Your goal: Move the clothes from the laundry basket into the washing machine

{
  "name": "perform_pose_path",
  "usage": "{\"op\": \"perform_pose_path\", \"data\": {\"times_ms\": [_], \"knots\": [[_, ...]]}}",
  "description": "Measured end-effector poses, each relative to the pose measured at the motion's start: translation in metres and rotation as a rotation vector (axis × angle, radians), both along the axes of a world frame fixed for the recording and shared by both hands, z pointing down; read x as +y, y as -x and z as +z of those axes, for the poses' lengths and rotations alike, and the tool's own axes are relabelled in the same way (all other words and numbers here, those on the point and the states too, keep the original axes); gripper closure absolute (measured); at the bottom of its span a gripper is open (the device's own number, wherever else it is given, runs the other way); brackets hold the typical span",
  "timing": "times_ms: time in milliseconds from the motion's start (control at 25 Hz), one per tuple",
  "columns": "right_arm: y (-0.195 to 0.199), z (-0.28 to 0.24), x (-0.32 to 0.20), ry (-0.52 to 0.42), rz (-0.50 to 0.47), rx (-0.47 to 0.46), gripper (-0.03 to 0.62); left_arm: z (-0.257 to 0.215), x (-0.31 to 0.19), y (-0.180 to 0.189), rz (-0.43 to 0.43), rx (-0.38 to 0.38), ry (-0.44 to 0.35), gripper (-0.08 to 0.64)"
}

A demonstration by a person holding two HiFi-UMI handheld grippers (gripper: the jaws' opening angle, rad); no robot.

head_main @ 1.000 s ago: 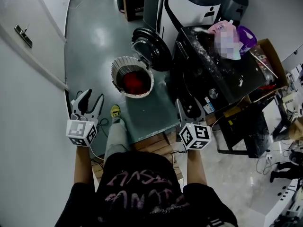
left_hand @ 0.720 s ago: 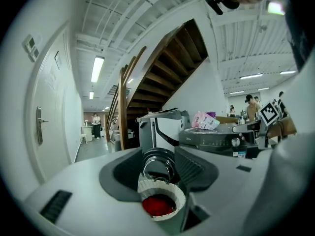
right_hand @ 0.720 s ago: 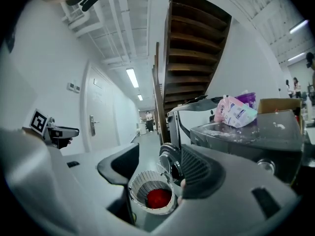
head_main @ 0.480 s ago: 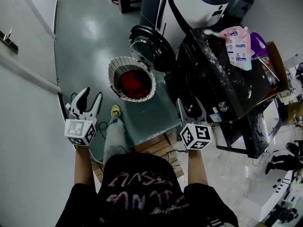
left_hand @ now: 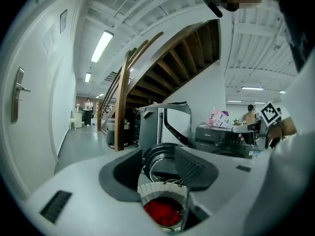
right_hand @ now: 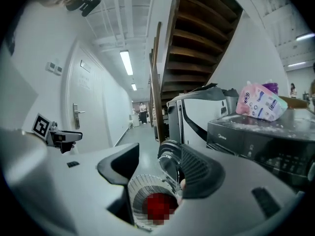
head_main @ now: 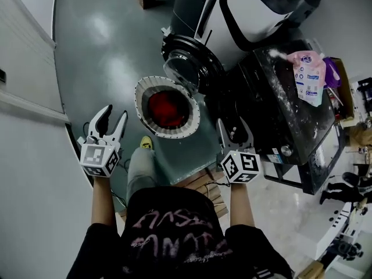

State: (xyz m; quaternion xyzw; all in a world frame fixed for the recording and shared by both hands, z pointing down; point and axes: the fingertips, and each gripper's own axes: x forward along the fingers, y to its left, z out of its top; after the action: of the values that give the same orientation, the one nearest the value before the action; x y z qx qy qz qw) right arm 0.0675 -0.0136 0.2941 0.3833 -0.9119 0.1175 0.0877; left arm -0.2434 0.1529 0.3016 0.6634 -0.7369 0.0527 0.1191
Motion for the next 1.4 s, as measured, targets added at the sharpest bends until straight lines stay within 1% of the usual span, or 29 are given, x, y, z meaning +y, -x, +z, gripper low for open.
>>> {"op": "perform_pose_path", "data": {"times_ms": [200,320,440,560,720,880,1000,1080,1240,1400], "knots": [[0.055,-0.011,-0.028,0.016,0.056,0.015,0.324,-0.005,-0.042,0.060,0.058,0.024,0.018,0.351],[0.085,-0.022,-0.041,0.036,0.087,0.031,0.324,-0.009,-0.061,0.086,0.105,0.051,0.041,0.351],[0.105,-0.033,-0.047,0.048,0.108,0.052,0.324,-0.011,-0.076,0.106,0.140,0.082,0.070,0.351],[0.114,-0.040,-0.052,0.062,0.131,0.068,0.324,-0.015,-0.088,0.119,0.158,0.107,0.080,0.351],[0.116,-0.048,-0.053,0.091,0.155,0.092,0.324,-0.018,-0.098,0.124,0.184,0.135,0.095,0.351],[0.121,-0.055,-0.055,0.113,0.152,0.105,0.325,-0.024,-0.104,0.120,0.206,0.154,0.112,0.351],[0.125,-0.056,-0.062,0.124,0.141,0.101,0.327,-0.025,-0.109,0.119,0.209,0.153,0.130,0.351],[0.126,-0.053,-0.066,0.137,0.130,0.094,0.341,-0.023,-0.111,0.118,0.209,0.151,0.144,0.351],[0.123,-0.040,-0.080,0.159,0.113,0.081,0.342,-0.015,-0.119,0.111,0.189,0.168,0.166,0.351],[0.112,-0.023,-0.094,0.195,0.103,0.074,0.342,-0.012,-0.129,0.096,0.169,0.149,0.189,0.351]]}}
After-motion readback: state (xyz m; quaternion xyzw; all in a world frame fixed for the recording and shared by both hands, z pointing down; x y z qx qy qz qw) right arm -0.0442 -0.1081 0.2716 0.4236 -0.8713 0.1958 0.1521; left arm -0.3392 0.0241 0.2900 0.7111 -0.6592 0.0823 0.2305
